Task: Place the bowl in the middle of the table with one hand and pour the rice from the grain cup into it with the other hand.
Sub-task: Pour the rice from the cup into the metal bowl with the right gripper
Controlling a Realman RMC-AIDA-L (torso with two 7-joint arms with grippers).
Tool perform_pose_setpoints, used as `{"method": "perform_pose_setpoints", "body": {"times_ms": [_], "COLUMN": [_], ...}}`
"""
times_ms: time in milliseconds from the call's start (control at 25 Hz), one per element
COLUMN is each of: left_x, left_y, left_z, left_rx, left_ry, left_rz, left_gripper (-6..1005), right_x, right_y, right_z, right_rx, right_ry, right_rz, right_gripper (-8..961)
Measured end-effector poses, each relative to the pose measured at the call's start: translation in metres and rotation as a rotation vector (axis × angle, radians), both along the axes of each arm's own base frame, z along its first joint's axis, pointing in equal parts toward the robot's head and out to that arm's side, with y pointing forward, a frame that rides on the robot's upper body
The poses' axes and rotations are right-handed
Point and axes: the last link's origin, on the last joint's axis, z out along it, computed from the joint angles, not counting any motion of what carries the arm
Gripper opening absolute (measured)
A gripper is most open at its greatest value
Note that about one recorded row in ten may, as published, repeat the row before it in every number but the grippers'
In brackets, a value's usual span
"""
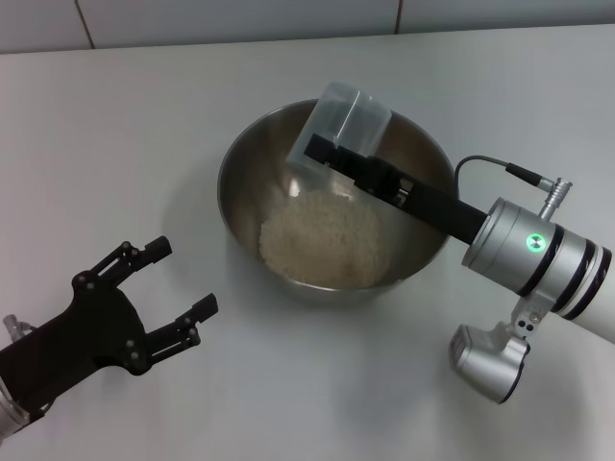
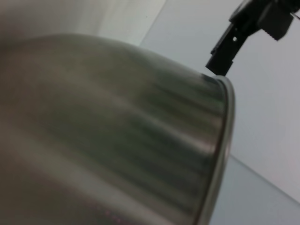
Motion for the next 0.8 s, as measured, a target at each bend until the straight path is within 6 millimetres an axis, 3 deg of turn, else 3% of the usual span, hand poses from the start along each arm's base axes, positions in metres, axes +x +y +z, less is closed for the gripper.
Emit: {"method": "perform_pose_setpoints", "body": {"times_ms": [440,520,560,680,760,800], "left_x": [-0.0003,-0.0006,-0.0008,-0.0011,-0.0011,-0.0012], "left_y": [-0.0009,-0.0012,-0.0014,-0.0021,-0.0025,-0.0027], "left_z": [-0.0007,-0.0006,-0.0005,-0.0005,-0.0004,-0.0004], "left_rx": [-0.009,-0.009,-0.009,-0.009,-0.010,-0.010], "left_ry": [0.004,0.005,0.005,0.004,0.004,0.003], "left_rz": [-0.003,-0.002,-0.002,-0.001,-0.001,-0.001], "left_gripper": [870,870,870,870,870,870], "right_x": [0.0000,-0.0019,-0.0037,-0.0037,-0.0034,-0.0034], "right_y": [-0.0020,-0.0044,-0.0069,-0.0082,-0.0088,-0.0088], "right_z": [-0.0006,-0.0008,0.0004,0.0021,0.0058,0.0058], "right_rx": [-0.035,-0.106,-0.198,-0.276,-0.431,-0.431], "right_ry": [0.046,0.141,0.280,0.400,0.624,0.624], "right_rz": [-0.039,-0.106,-0.203,-0.288,-0.433,-0.433], "right_gripper": [20,20,21,21,22,22]}}
